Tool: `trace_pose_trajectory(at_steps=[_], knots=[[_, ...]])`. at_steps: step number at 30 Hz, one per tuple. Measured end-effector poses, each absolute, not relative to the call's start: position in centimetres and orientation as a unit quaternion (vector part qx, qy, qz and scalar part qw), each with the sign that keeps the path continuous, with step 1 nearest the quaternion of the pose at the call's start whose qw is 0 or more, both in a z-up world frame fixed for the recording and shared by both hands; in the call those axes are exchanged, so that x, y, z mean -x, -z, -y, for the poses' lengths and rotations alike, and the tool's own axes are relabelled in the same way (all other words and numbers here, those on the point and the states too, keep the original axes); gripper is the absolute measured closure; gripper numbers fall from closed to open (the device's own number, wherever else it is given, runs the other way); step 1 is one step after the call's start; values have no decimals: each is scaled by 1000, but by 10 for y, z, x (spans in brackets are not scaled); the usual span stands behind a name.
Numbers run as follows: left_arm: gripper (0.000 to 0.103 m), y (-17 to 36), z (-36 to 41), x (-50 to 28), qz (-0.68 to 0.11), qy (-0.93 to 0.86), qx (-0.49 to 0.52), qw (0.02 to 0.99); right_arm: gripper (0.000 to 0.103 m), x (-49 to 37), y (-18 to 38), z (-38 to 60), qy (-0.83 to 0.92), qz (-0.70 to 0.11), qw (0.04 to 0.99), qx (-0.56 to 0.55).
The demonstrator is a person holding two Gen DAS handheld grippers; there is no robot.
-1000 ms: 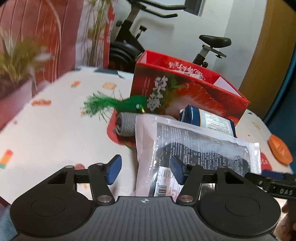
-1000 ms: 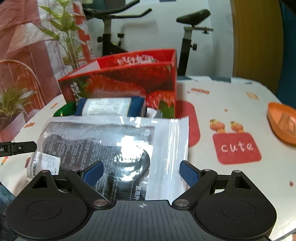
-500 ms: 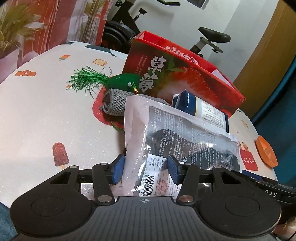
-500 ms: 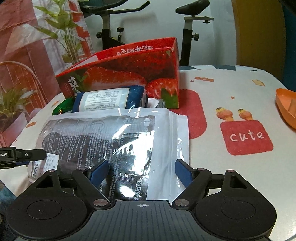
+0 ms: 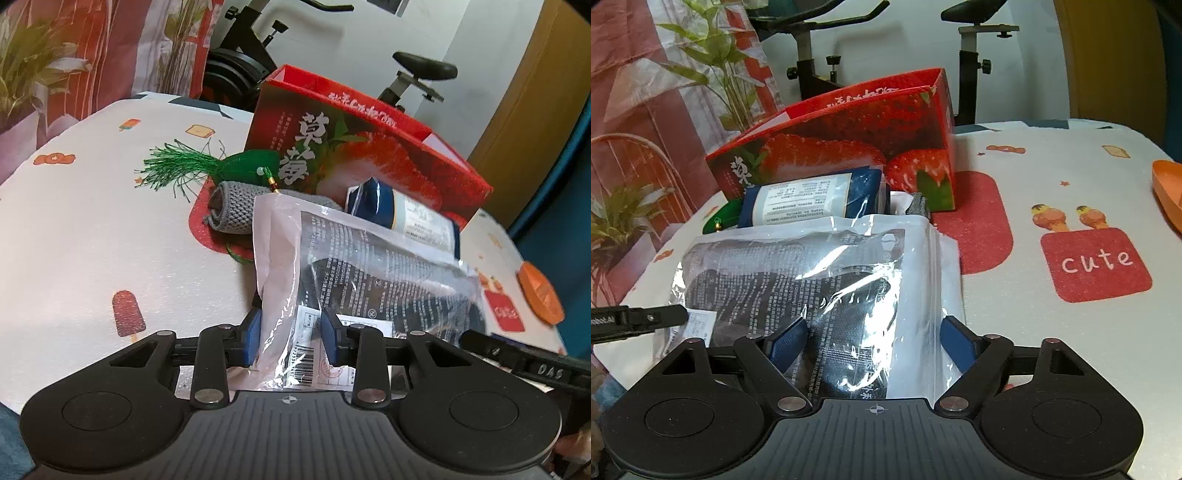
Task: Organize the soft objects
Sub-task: 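Lift the clear plastic bag with the right tool over the red box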
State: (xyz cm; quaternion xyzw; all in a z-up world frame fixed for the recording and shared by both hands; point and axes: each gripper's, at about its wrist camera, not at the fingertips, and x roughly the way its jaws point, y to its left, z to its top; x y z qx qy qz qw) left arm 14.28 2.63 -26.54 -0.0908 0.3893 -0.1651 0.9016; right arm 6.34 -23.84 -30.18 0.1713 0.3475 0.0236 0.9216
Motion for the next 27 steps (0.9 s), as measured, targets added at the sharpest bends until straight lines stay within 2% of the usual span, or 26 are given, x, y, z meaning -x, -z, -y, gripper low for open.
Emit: trace_pose_trajectory(at_steps=[1,4,10,17,27], knots=[[67,266,-24,-143,-392,162,83,902,43,-62,301,239,-32,-346,921,-177],[67,263,-19,-141,-389,161,64,905,50,-60,295,235,-32,-344,925,-158],[68,254,-20,-136,-373,171,68,909,56,-53,280,229,-32,-343,932,-114],[67,245,-22,-129,-354,172,74,916,60,-43,258,218,-57,-304,950,-41],[67,239,-26,-125,-341,170,78,921,62,-43,250,221,-72,-284,955,-44]])
